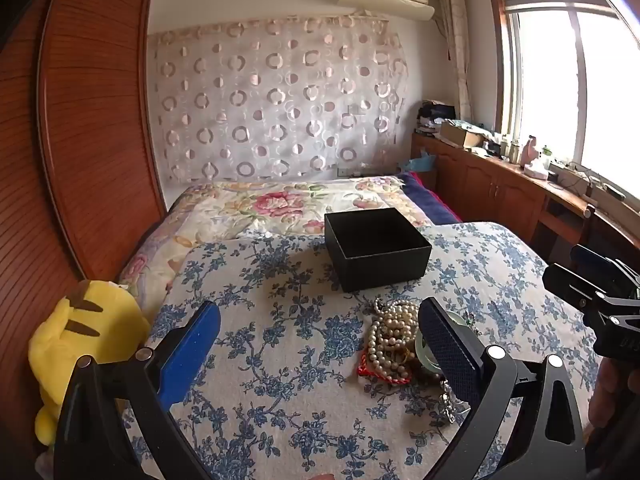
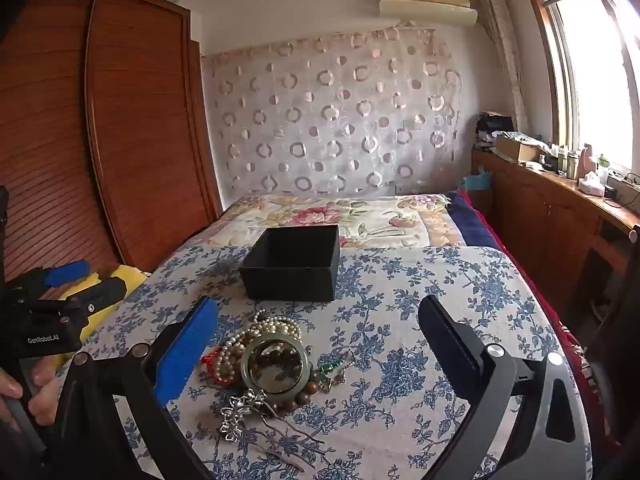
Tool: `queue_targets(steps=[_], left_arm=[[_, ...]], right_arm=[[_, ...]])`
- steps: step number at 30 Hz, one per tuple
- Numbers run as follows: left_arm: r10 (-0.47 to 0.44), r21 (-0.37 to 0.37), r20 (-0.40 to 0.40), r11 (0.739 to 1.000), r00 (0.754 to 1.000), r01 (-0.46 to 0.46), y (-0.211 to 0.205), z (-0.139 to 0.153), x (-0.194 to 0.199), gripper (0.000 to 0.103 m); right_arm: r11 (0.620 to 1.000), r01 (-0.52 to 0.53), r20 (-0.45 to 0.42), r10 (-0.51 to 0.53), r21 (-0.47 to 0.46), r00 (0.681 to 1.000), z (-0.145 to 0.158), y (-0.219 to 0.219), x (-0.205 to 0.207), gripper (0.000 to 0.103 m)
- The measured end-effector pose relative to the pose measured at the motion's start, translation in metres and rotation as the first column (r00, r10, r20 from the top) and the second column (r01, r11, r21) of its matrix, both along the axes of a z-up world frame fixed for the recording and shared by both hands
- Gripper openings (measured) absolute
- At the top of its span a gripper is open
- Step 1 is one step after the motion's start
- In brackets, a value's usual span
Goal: Organize jewelry
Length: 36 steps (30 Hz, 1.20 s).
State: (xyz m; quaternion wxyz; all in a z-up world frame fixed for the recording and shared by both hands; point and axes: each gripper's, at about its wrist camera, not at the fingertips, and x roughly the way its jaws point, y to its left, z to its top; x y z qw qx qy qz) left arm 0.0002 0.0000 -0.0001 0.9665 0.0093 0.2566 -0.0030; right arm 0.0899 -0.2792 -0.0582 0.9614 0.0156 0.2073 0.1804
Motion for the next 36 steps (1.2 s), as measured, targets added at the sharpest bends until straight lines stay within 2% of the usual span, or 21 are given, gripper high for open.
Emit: queue_targets(steps=[14, 36], left_arm=[[0.001, -0.001, 0.007, 1.000, 1.000, -0.001, 0.000, 0.000, 0.000, 0.096], [0.000, -0.004, 0.015, 1.000, 1.000, 0.000, -0.005, 0.016, -0.005, 0.096]], right_arm=[[1.000, 0.000, -0.004, 0.000, 0.000, 1.000, 0.000, 0.000, 0.000, 0.100], [1.000, -0.002, -0.002, 0.002, 0.001, 1.000, 0.001, 0.001, -0.002, 0.100]])
